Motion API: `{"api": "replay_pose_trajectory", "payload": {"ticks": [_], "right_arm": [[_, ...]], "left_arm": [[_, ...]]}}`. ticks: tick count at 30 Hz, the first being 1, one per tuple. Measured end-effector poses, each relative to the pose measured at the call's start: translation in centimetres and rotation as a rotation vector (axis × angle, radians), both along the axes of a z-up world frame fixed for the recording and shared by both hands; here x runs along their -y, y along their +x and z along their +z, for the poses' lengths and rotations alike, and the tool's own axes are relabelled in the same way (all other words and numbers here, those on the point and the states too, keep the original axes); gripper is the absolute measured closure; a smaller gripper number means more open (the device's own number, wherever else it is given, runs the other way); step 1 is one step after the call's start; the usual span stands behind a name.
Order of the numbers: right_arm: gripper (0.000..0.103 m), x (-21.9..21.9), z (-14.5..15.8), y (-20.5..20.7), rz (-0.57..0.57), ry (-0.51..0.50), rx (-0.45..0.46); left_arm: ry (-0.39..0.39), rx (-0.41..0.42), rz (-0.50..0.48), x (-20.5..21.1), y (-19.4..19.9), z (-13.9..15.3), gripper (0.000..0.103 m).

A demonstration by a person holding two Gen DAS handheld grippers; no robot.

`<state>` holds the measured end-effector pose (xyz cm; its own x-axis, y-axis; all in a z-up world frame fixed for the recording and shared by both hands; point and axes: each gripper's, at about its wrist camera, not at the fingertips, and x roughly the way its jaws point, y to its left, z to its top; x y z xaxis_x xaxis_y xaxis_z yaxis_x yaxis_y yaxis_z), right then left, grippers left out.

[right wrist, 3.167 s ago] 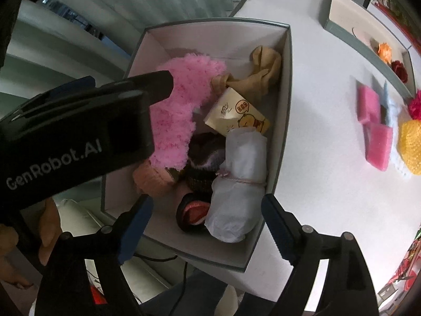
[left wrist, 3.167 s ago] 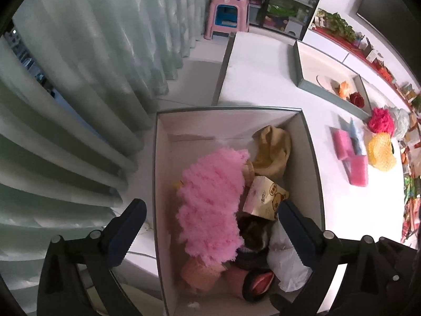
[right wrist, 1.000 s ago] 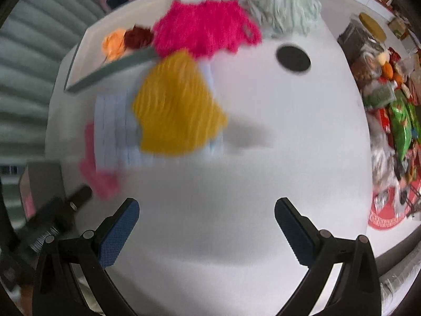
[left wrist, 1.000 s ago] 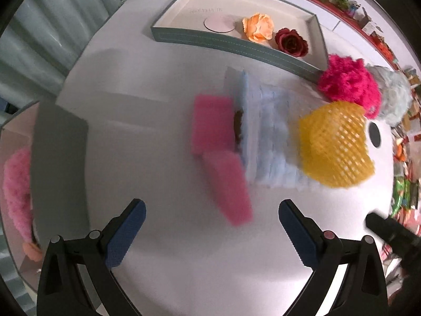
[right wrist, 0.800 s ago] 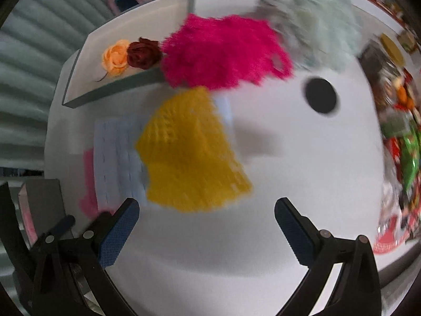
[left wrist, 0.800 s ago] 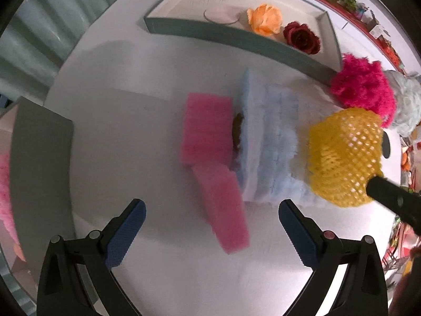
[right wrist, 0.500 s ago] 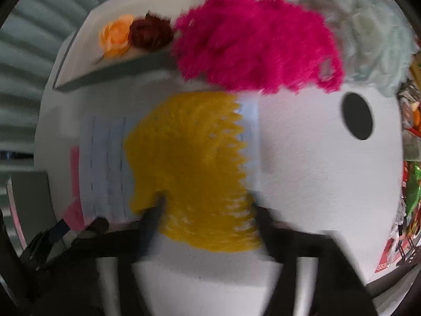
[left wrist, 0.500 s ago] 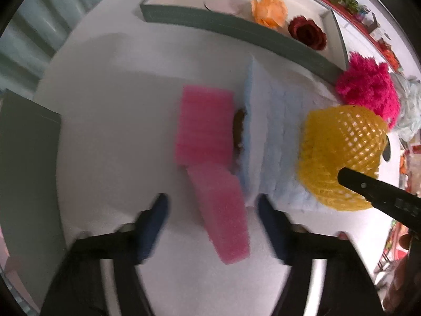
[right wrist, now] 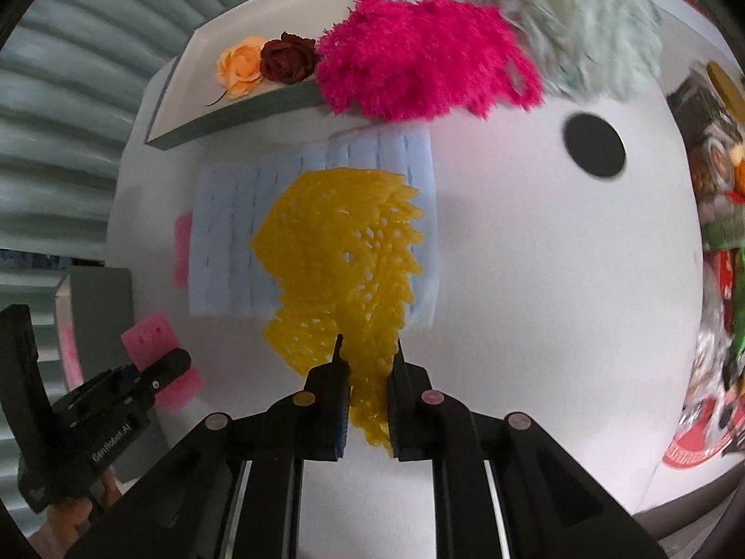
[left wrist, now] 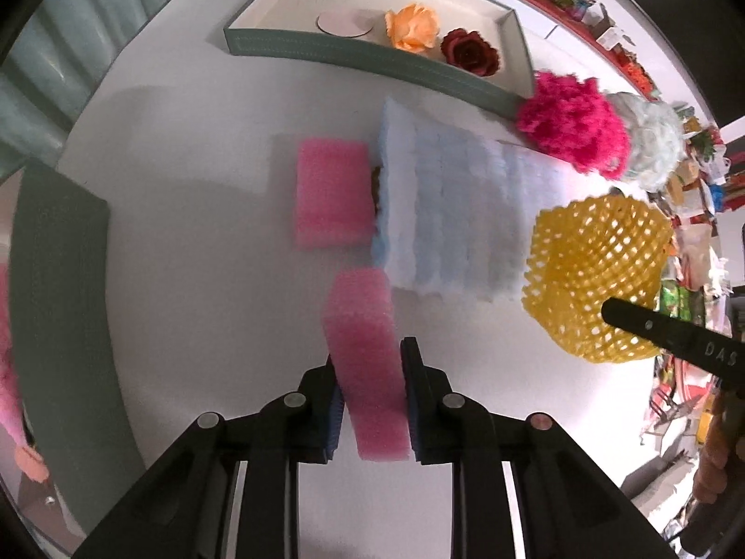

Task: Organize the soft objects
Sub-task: 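Grasp the pink sponge with the left tool while the right tool grasps the yellow mesh net, then carry the pink sponge and yellow mesh net over the white box with both tools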

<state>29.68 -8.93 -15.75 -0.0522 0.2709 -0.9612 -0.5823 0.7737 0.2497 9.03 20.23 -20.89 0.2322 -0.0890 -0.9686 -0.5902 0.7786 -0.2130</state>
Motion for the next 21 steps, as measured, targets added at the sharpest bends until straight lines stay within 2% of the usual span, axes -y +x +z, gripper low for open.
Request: {"api": "replay_pose_trajectory", "payload": {"ticks": [5,11,15,21], "right_arm": [[0.089,2.4,0.9,-2.2,-0.009,0.014,-0.043],[0.089,3.4,2.2,-5.0,0.015,-0.003,-0.049],[0.089,2.3,3.6,-7.1,0.051,0.002,-0.037],[0.089,-1.5,5.4,-10.9,0.152,0.009,0.002]], "left_arm": [[0.011,0.005,-0.048,1.9,0.3,2.1,0.08],[0.041,0.025,-0.075,3.9,-2.8,4.8,0.08],[0.048,0.047,-0.042,3.9,-5.3,6.5,0.08],[0.14,0.042,0.075,1.8,-10.5,9.5,0.08]]}}
